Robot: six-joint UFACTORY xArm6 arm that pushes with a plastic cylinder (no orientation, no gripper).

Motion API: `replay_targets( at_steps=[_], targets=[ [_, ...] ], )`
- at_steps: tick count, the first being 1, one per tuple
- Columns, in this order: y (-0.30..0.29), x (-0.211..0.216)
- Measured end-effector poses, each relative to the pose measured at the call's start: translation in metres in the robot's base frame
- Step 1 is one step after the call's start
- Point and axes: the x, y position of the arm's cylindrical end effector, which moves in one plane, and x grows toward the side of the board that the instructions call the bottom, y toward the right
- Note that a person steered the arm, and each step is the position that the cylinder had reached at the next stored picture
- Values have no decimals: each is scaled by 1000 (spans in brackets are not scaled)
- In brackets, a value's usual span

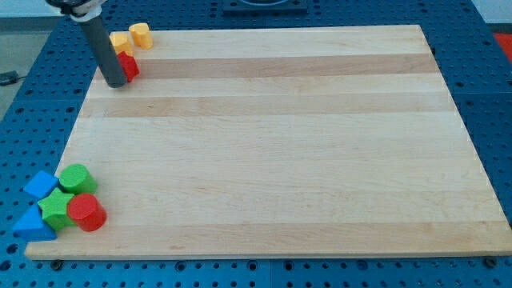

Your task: Push the red star into the yellow blocks

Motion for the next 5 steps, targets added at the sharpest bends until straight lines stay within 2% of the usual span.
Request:
replay_targets(
  at_steps=[2,3,4,5],
  targets=[
    [3,-45],
    [12,-32],
    [68,50],
    [86,157]
  ],
)
